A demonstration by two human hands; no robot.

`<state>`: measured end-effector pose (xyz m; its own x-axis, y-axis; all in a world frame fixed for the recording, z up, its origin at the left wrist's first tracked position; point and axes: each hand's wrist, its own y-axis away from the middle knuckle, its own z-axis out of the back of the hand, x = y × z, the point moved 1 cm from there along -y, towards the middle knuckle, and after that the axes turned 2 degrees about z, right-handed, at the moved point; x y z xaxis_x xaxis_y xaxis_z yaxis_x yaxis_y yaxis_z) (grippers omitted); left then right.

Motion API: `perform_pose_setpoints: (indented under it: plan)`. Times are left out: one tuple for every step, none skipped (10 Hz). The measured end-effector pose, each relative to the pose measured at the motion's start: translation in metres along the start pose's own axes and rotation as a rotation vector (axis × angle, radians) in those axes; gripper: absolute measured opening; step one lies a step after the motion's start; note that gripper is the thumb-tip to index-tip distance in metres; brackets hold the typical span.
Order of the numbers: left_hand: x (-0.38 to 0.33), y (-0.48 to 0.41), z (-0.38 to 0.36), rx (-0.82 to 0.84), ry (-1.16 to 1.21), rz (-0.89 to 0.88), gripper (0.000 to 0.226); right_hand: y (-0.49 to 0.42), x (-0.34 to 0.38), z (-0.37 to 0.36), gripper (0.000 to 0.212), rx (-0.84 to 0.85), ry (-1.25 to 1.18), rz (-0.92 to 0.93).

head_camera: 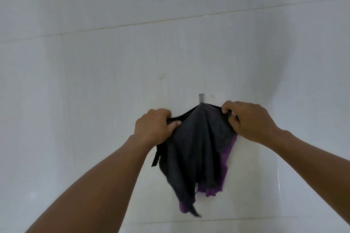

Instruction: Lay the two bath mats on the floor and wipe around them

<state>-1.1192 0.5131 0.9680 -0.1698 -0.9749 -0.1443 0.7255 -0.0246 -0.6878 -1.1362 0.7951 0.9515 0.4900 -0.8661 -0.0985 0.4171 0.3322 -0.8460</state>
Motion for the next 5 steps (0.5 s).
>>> perform_pose_setpoints:
  plan:
    - [0.003, 0.017, -0.014, 0.044, -0.012, 0.007, 0.051, 0.010, 0.010, -0.012, 0.024, 0.043, -0.019, 0.033]
    - [-0.002, 0.031, -0.024, 0.072, 0.002, -0.001, 0.056, 0.019, 0.023, -0.019, 0.029, 0.106, -0.039, 0.018]
    - [-0.005, 0.044, -0.025, 0.132, 0.005, -0.043, 0.058, 0.033, 0.034, -0.026, 0.040, 0.168, -0.044, -0.002]
    - [-0.001, 0.061, -0.022, 0.230, -0.082, -0.130, 0.052, 0.045, 0.052, -0.026, 0.048, 0.214, -0.026, -0.024]
    - [0.014, 0.075, -0.020, 0.280, -0.122, -0.170, 0.044, 0.059, 0.059, -0.023, 0.056, 0.135, 0.136, 0.005]
